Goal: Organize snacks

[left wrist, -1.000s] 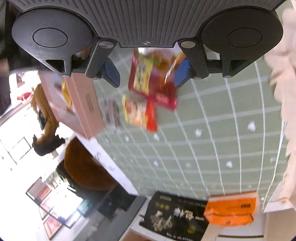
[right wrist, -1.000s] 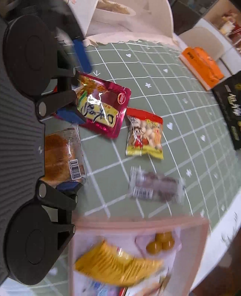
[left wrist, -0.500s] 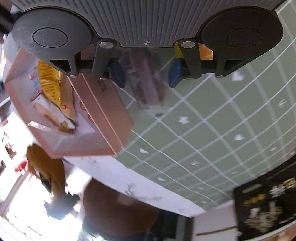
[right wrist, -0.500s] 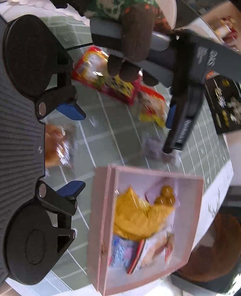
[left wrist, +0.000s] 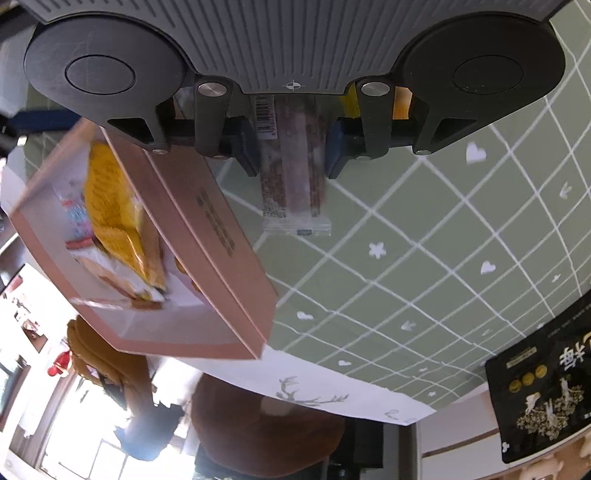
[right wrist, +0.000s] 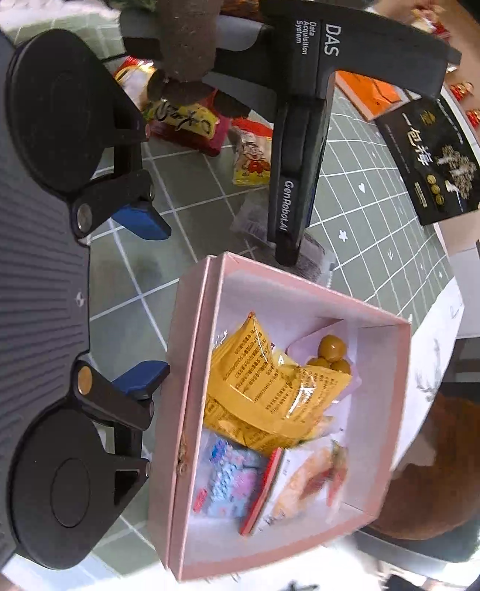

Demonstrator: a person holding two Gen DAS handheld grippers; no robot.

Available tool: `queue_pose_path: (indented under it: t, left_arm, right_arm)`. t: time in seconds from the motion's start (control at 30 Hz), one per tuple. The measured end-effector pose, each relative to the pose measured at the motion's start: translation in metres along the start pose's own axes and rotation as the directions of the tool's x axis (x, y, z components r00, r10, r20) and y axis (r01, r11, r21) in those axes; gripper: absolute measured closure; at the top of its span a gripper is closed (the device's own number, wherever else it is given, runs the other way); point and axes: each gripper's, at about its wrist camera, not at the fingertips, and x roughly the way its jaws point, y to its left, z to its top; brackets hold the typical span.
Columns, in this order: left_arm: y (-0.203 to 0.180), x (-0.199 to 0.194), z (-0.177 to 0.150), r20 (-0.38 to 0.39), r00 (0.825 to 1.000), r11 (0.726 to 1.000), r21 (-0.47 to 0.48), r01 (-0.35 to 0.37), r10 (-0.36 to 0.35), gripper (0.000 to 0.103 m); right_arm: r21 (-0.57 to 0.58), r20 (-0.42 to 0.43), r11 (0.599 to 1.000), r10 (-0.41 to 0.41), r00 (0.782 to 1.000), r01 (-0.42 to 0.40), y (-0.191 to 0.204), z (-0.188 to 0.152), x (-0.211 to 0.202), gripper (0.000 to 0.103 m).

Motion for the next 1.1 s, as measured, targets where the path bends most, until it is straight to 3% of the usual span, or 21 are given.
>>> queue_pose_path:
  t: [0.07,0.17,0.5,0.73,0.9,1.1]
  left_arm:
    - [0.000,-0.009,-0.012,-0.008,1.000,1.000,-0.003,0.024,-0.024,0.069]
    - [0.001,-0.025,-0.035,-0.021,0.996,0.995,-0.046,0.083,-0.084,0.073]
    - [-0.016,-0.076,-0.105,-0.075,0.991,0.990,-0.094,0.107,-0.114,0.073]
    - [-0.023,-0.085,-0.104,-0.031,0.997,0.983,-0.173,0.060,-0.066,0.072]
    - [-0.052,-0.074,-0.097,-0.074,0.996,0.998,-0.041,-0.043,0.040,0.070]
    - [-0.063,-0.065,-0.091,-0.084,0.994,0.997,-0.007,-0.071,0.070,0.061]
  right_arm:
    - [-0.011,0.009,1.000,-0.018,1.000,0.018,0.000,-0.006,-0.009,0.028]
    - [0.010,0.013,0.999,-0.036,0.999,0.036,-0.003,-0.019,-0.018,0.027]
    - [0.049,-0.033,0.998,-0.025,0.999,0.027,-0.007,-0.074,-0.042,0.027]
    - [0.054,-0.023,0.998,0.013,1.000,-0.011,-0.002,-0.084,-0.048,0.026]
    - [0.060,-0.013,0.998,0.019,1.000,-0.018,0.001,-0.086,-0.048,0.026]
    - [0.098,-0.014,0.995,0.009,1.000,-0.008,-0.012,-0.091,-0.048,0.026]
